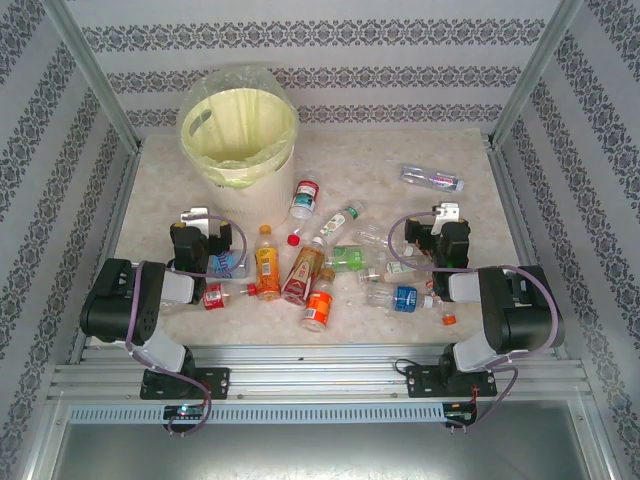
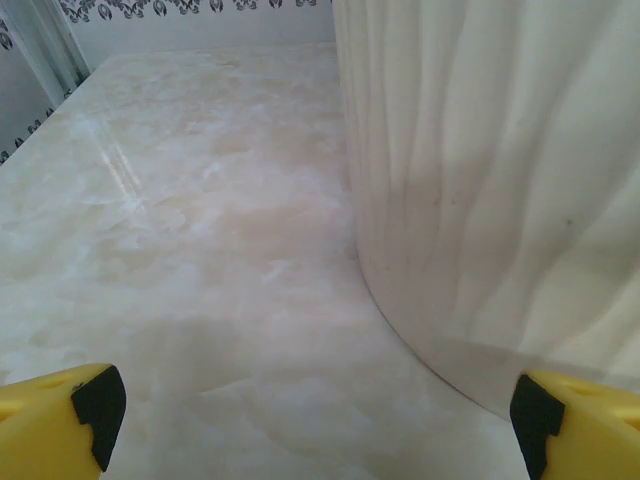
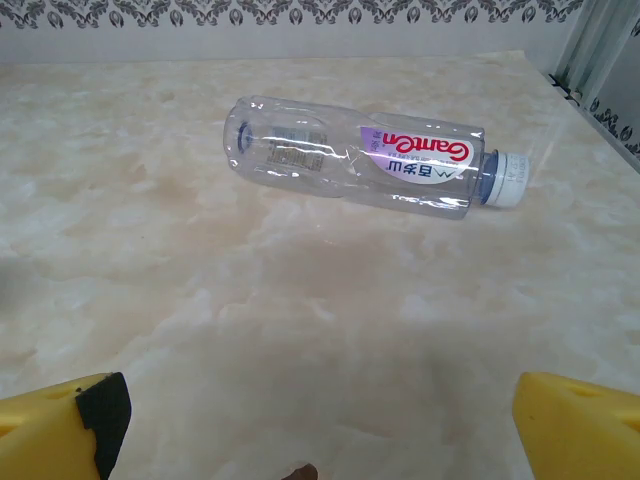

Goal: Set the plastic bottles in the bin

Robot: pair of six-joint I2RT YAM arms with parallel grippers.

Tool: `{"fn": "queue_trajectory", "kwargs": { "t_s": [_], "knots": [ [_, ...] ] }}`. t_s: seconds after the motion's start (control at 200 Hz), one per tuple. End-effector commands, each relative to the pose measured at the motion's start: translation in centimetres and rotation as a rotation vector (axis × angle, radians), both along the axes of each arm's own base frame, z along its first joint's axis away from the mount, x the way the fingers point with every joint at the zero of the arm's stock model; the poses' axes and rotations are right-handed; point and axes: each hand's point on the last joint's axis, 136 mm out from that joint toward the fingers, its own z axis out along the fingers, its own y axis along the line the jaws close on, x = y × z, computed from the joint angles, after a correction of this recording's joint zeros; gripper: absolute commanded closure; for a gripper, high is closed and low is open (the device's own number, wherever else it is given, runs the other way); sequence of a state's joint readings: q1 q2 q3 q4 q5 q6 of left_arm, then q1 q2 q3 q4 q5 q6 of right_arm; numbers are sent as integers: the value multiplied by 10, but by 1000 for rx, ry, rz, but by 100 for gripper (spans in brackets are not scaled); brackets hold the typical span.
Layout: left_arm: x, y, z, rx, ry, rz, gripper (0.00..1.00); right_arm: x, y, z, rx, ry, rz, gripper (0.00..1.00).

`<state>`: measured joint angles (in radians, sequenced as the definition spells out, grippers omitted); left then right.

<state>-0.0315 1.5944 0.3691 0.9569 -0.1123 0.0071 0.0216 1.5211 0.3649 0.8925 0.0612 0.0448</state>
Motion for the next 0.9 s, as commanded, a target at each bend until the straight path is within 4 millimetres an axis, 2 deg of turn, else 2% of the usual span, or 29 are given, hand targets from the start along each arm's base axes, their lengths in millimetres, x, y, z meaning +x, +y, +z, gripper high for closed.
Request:
{"fn": "queue_trajectory", "kwargs": {
  "t_s": [0.0,0.205,0.894],
  "knots": [
    [3,2,7,-15,-22,6,0,6,2,12,-9,-31,21,2],
    [4,-13,5,-15,-14,-87,0,6,2,12,-10,-31,22,2],
    [4,-13,5,-17,-12,-87,0,6,2,12,-8,-31,21,2]
  ]
}}
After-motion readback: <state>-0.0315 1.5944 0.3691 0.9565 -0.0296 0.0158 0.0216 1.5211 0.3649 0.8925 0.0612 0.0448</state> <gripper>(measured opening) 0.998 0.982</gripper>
